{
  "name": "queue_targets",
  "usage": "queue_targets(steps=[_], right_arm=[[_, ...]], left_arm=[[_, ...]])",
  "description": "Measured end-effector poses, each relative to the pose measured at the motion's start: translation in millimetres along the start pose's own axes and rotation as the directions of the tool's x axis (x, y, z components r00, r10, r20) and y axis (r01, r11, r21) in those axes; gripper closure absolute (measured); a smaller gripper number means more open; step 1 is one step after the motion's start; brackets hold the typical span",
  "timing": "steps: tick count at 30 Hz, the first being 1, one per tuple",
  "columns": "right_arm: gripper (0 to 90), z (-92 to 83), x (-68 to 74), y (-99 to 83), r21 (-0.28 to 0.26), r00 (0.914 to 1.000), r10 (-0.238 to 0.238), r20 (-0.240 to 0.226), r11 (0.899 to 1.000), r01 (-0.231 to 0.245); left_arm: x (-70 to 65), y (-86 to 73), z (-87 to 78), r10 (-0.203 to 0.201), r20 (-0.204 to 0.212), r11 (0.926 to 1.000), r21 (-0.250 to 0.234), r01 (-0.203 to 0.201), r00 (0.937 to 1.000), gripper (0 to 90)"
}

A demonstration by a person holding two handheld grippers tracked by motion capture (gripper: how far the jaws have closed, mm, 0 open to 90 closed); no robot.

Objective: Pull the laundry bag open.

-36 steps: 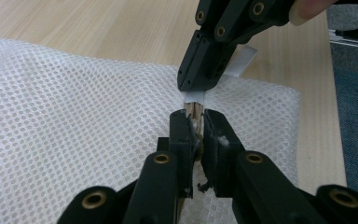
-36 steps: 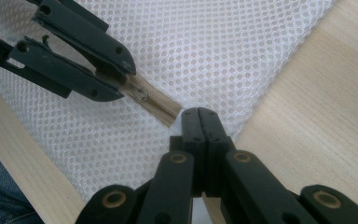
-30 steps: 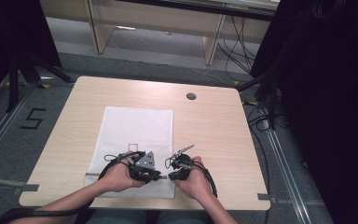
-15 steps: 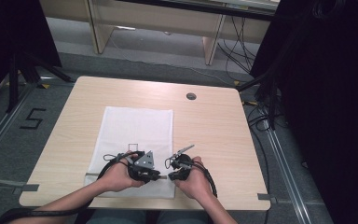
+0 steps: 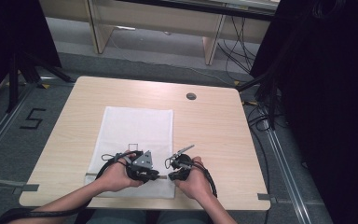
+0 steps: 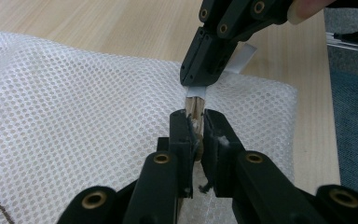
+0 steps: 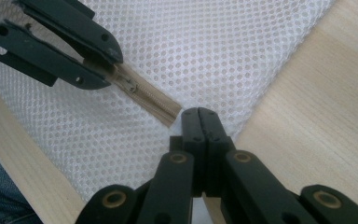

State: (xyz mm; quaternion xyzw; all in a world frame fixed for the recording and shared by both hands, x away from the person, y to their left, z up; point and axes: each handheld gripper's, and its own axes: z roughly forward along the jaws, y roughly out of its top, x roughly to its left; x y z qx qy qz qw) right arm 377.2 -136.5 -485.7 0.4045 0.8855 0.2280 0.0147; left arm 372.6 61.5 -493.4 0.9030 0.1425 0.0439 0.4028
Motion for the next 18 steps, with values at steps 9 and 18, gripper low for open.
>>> queue_targets(steps=[9,18], right_arm=[[90.0,0.0,0.3,-0.1,0.000,1.0000,-0.004,0.007,1.000,0.004],[90.0,0.6,-0.9,0.1,-0.006,0.9997,-0.022,0.006,1.000,0.022]], left_arm=[[0.6,0.2,-1.6,0.020,-0.002,0.9997,0.015,-0.019,0.9998,81.9],[0.4,-0.8,-2.8,0.011,-0.003,0.9999,0.012,-0.011,0.9999,81.9]])
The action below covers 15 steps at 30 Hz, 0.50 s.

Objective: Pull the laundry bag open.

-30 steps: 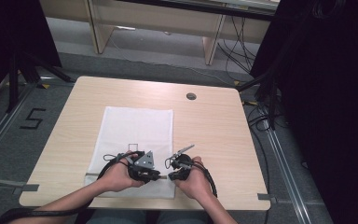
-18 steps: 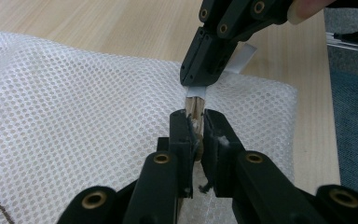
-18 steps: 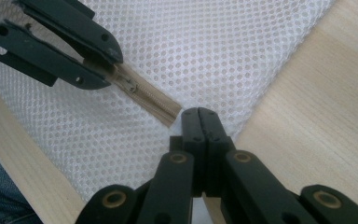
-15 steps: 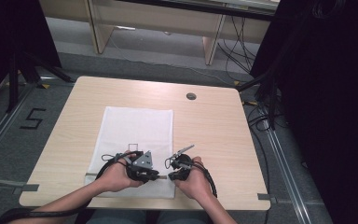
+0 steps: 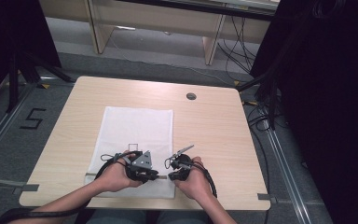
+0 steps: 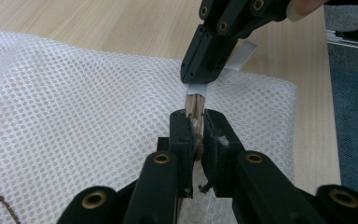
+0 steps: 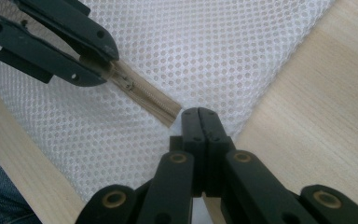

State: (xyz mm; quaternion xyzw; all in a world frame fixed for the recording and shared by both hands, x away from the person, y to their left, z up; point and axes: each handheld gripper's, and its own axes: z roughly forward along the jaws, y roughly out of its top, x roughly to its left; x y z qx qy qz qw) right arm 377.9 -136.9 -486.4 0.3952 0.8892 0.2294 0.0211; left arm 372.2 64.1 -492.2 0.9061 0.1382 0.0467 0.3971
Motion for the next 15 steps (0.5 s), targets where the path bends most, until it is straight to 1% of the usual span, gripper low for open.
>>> queue_targets(steps=[5,6,7,8,9,11,12,13,15], right_arm=[[90.0,0.1,-0.3,-0.1,-0.004,1.0000,0.002,-0.004,1.000,-0.002],[90.0,0.1,-0.5,-0.1,-0.003,1.0000,-0.001,-0.001,1.000,0.001],[90.0,0.1,-0.5,0.0,-0.002,1.0000,-0.001,-0.002,1.000,0.001],[90.0,0.1,-0.4,0.0,-0.002,1.0000,-0.002,-0.001,1.000,0.002],[90.0,0.1,-0.3,0.1,-0.001,1.0000,-0.001,-0.001,1.000,0.001],[90.0,-0.4,1.0,-0.1,0.005,0.9999,0.015,0.003,1.000,-0.015],[90.0,-0.7,1.8,-0.1,0.012,0.9996,0.029,0.004,1.000,-0.029],[90.0,-0.4,1.3,0.0,0.004,0.9999,0.015,0.001,1.000,-0.015],[90.0,-0.6,1.5,-0.1,0.007,0.9998,0.021,0.002,1.000,-0.021]], left_arm=[[-0.1,0.0,-0.2,0.000,0.001,1.0000,0.002,0.000,1.0000,81.9],[0.4,0.0,-1.1,0.009,-0.004,0.9999,0.005,-0.009,1.0000,81.9],[0.1,-0.3,-1.5,-0.002,-0.008,0.9999,-0.010,0.002,1.0000,81.9],[-0.1,-0.3,-1.7,-0.001,-0.009,0.9999,-0.010,0.001,1.0000,81.9],[-0.7,-0.3,-1.4,0.005,-0.008,1.0000,-0.003,-0.005,1.0000,81.9],[-0.5,-0.7,-1.4,0.010,-0.007,0.9999,0.005,-0.010,0.9999,81.9],[-0.4,-0.8,-1.4,0.008,-0.007,1.0000,0.005,-0.008,0.9999,81.9],[-0.5,-1.0,-1.5,0.007,-0.009,1.0000,0.003,-0.007,0.9999,81.9],[-0.6,-1.3,-1.5,-0.011,-0.002,0.9999,-0.011,0.011,0.9999,81.9]])
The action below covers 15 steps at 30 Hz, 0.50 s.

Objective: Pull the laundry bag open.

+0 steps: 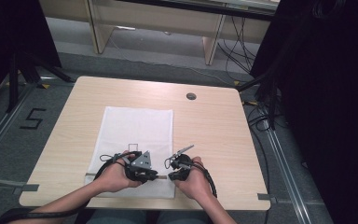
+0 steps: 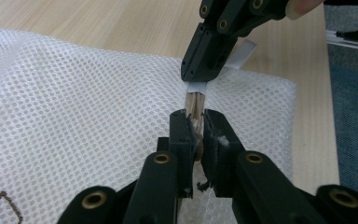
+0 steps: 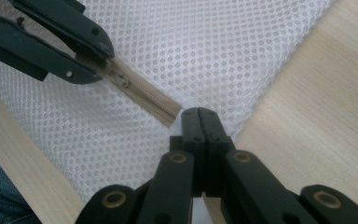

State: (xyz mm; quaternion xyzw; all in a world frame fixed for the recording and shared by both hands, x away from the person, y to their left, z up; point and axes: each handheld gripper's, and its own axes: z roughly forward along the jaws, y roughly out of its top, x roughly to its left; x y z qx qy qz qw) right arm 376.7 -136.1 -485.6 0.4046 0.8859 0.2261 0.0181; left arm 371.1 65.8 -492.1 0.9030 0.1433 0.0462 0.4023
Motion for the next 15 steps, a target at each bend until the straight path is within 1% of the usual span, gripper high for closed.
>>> queue_targets(steps=[3,4,6,9,10,11,13,14,15], right_arm=[[90.0,0.0,-0.5,0.1,0.000,1.0000,0.000,-0.002,1.000,0.000],[90.0,0.0,-0.5,0.0,0.000,1.0000,0.000,-0.001,1.000,0.000],[90.0,0.0,-0.6,0.0,0.001,1.0000,0.000,-0.002,1.000,0.000],[90.0,0.2,-0.4,0.1,0.000,1.0000,-0.001,-0.001,1.000,0.001],[90.0,-0.2,0.4,0.1,0.008,0.9999,0.011,0.002,1.000,-0.011],[90.0,0.3,-0.2,0.1,-0.002,1.0000,-0.006,-0.001,1.000,0.006],[90.0,0.2,-0.5,0.1,0.000,1.0000,-0.005,0.001,1.000,0.005],[90.0,0.3,-0.1,0.2,0.006,1.0000,0.006,-0.004,1.000,-0.006],[90.0,0.4,-0.5,0.2,0.005,1.0000,0.001,-0.004,1.000,-0.001]], left_arm=[[0.8,-0.1,0.0,0.014,0.006,0.9999,0.007,-0.014,0.9999,81.9],[0.7,0.1,-0.7,0.019,-0.004,0.9997,0.013,-0.019,0.9998,81.9],[0.3,0.2,-0.8,0.021,-0.006,0.9996,0.016,-0.021,0.9998,81.9],[-0.6,0.3,-0.5,0.015,-0.002,0.9998,0.010,-0.015,0.9999,81.9],[-0.5,0.3,-0.7,0.017,-0.002,0.9998,0.012,-0.017,0.9999,81.9],[-0.6,0.3,-0.7,0.015,-0.002,0.9998,0.011,-0.015,0.9999,81.9],[-0.3,0.4,-0.7,0.016,-0.002,0.9998,0.011,-0.016,0.9999,81.9],[-0.3,0.4,-0.7,0.014,-0.002,0.9998,0.010,-0.014,0.9999,81.9],[-0.3,0.4,-0.8,0.015,-0.001,0.9998,0.011,-0.015,0.9999,81.9]])
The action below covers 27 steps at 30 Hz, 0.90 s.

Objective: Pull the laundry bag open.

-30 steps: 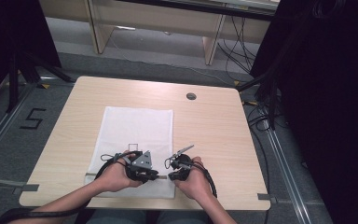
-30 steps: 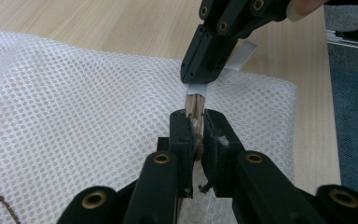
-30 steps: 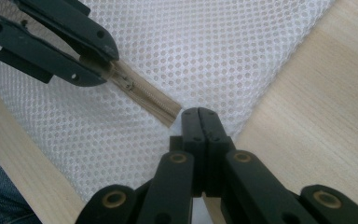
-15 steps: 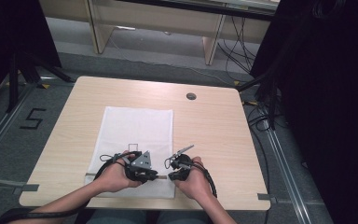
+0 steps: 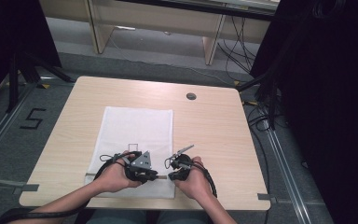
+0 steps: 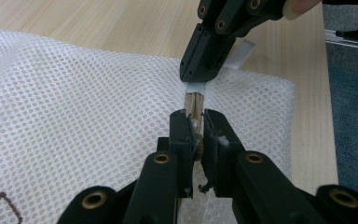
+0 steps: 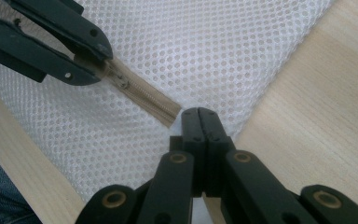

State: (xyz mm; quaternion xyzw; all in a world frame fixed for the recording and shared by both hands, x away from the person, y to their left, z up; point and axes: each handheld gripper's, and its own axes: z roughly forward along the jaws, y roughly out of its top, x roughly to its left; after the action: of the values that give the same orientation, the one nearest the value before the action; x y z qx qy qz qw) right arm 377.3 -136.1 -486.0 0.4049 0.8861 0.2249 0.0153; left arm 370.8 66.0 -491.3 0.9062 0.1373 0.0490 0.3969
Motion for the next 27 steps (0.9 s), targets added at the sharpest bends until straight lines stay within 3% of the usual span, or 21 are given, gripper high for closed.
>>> queue_targets(steps=[5,27], right_arm=[[90.0,0.3,-1.1,0.2,-0.010,0.9996,-0.026,0.004,1.000,0.026],[90.0,-0.3,1.4,0.4,0.003,0.9998,-0.009,0.015,1.000,0.009]], left_arm=[[0.1,0.3,-0.2,0.000,0.003,1.0000,-0.001,0.000,1.0000,81.9],[1.4,0.3,-0.2,0.004,0.004,1.0000,0.007,-0.004,1.0000,81.9]])
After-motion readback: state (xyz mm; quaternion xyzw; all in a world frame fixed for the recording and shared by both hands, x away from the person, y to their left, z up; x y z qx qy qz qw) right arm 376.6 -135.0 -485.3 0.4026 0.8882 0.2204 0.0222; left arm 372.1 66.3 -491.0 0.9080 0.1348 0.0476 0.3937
